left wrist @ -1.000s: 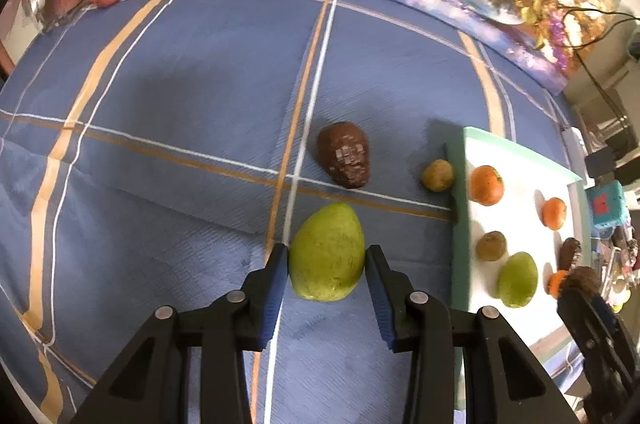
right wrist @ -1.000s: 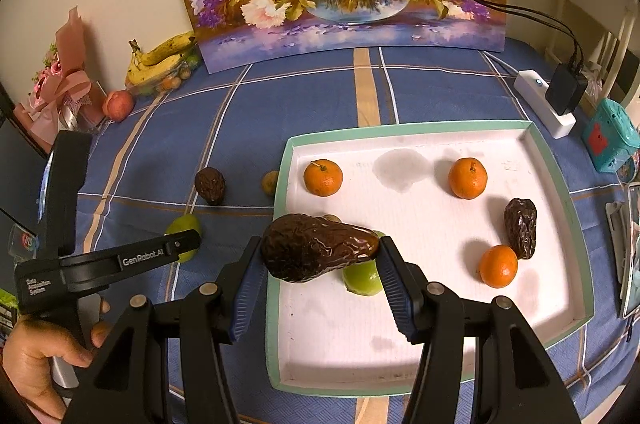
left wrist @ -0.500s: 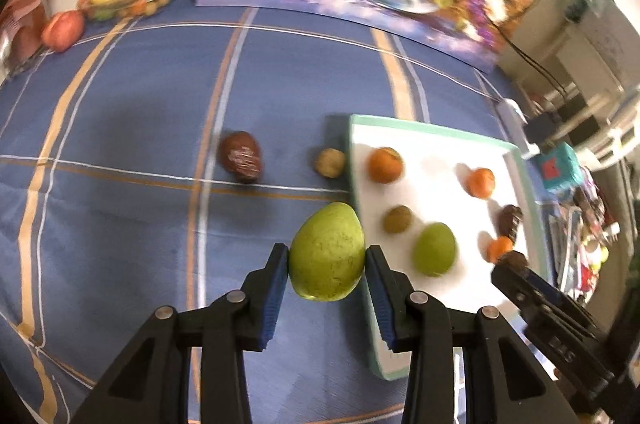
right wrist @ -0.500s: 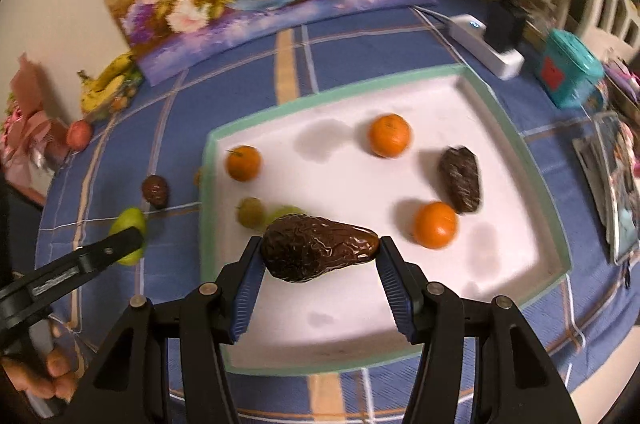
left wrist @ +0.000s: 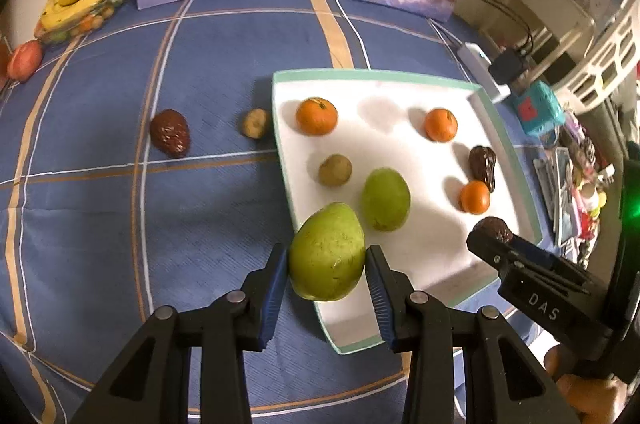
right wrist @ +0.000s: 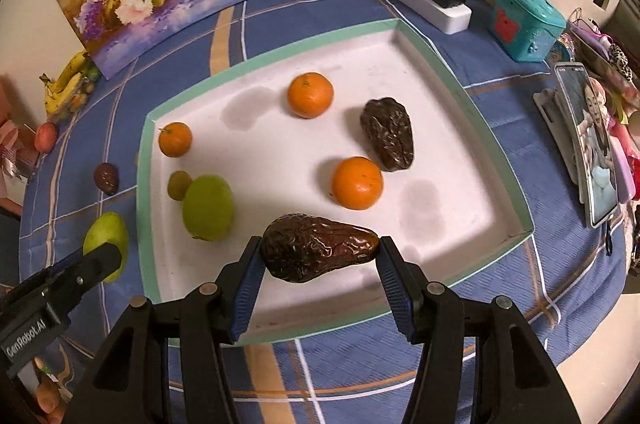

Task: Organize fruits
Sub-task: 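Carry the pear into the tray and release while the right tool drops the date there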

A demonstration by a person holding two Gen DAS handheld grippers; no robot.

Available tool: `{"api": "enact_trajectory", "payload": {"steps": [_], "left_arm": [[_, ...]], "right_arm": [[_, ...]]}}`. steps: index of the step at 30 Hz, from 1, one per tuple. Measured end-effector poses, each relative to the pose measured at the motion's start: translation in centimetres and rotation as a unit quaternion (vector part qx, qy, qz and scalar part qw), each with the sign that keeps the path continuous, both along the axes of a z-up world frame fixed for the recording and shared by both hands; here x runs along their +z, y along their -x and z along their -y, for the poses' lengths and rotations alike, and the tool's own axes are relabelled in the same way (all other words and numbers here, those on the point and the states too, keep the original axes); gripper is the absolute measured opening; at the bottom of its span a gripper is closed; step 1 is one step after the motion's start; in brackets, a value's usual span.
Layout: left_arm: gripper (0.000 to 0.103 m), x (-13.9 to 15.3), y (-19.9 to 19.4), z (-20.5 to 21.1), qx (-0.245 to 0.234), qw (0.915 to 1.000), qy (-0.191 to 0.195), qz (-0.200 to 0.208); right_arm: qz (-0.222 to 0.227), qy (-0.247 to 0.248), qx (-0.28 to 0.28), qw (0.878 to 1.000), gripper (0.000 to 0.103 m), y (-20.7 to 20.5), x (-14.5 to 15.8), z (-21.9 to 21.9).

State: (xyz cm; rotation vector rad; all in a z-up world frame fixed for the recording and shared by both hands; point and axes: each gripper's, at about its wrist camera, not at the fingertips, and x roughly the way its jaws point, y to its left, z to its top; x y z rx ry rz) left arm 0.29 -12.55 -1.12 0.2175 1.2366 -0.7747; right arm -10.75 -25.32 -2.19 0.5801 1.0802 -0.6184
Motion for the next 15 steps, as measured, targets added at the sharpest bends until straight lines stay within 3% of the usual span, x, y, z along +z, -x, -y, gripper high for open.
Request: {"api": "enact_trajectory", "payload": {"steps": [15], "left_arm": [[0.042, -1.4, 1.4, 1.1, -0.025, 0.9992, -0.031, 0.004]], "right_arm": [[-0.023, -0.008, 0.002, 1.0, 0.058, 0.3, -1.3, 0.1]]}}
